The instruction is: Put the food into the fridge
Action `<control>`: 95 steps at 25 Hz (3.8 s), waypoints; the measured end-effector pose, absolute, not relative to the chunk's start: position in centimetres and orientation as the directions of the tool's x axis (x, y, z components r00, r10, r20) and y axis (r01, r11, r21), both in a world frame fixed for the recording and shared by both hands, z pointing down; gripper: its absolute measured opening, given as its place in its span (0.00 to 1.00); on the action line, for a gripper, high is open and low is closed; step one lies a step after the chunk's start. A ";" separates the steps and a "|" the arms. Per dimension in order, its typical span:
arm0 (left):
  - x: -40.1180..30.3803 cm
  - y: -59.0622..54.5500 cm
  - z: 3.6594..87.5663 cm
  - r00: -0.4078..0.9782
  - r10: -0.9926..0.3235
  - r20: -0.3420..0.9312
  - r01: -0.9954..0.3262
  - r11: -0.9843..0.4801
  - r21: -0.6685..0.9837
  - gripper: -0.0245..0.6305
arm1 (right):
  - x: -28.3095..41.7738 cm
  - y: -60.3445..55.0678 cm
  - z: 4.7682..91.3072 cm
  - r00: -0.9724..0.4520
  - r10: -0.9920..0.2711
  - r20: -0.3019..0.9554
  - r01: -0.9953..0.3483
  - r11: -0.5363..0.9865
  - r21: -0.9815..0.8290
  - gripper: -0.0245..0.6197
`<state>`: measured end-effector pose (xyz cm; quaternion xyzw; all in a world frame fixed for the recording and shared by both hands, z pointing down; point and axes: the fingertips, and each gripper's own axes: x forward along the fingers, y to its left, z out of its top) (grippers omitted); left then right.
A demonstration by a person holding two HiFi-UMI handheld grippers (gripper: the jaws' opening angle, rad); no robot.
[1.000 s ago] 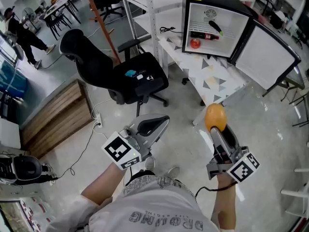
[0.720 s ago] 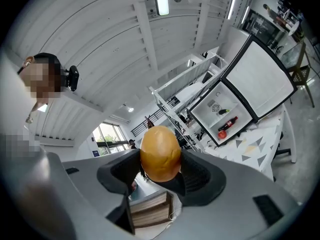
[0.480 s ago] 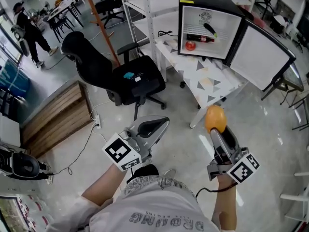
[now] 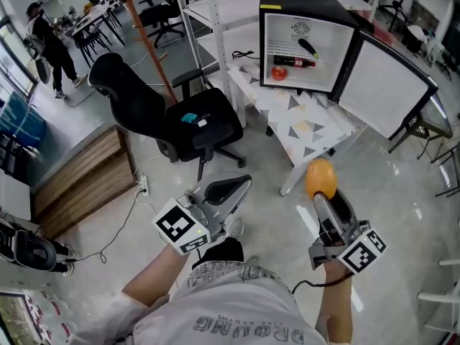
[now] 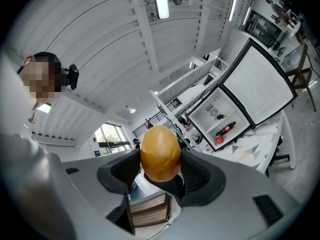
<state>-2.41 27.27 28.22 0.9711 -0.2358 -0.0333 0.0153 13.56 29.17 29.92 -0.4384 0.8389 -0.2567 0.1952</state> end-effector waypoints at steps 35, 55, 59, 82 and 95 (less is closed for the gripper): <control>-2.0 -0.8 31.7 0.906 -0.423 -0.028 -0.416 -0.900 0.130 0.05 | 13.8 2.2 33.2 -0.507 -0.862 -0.002 -0.671 0.396 -0.627 0.43; -3.2 -15.8 32.8 0.924 -0.382 -0.015 -0.375 -0.914 0.158 0.05 | 13.2 -12.5 34.1 -0.450 -0.892 0.038 -0.706 0.329 -0.627 0.43; -3.5 -17.5 32.8 0.921 -0.388 -0.019 -0.380 -0.911 0.162 0.05 | 13.1 -14.2 34.2 -0.445 -0.894 0.048 -0.717 0.324 -0.617 0.43; -0.9 -22.1 34.4 0.854 -0.519 0.036 -0.517 -0.840 0.166 0.05 | 17.2 -28.0 34.2 -0.532 -0.845 0.059 -0.740 0.430 -0.518 0.43; 2.6 -25.6 35.1 0.794 -0.605 0.053 -0.606 -0.783 0.136 0.05 | 18.1 -34.9 35.3 -0.619 -0.779 0.096 -0.730 0.526 -0.437 0.43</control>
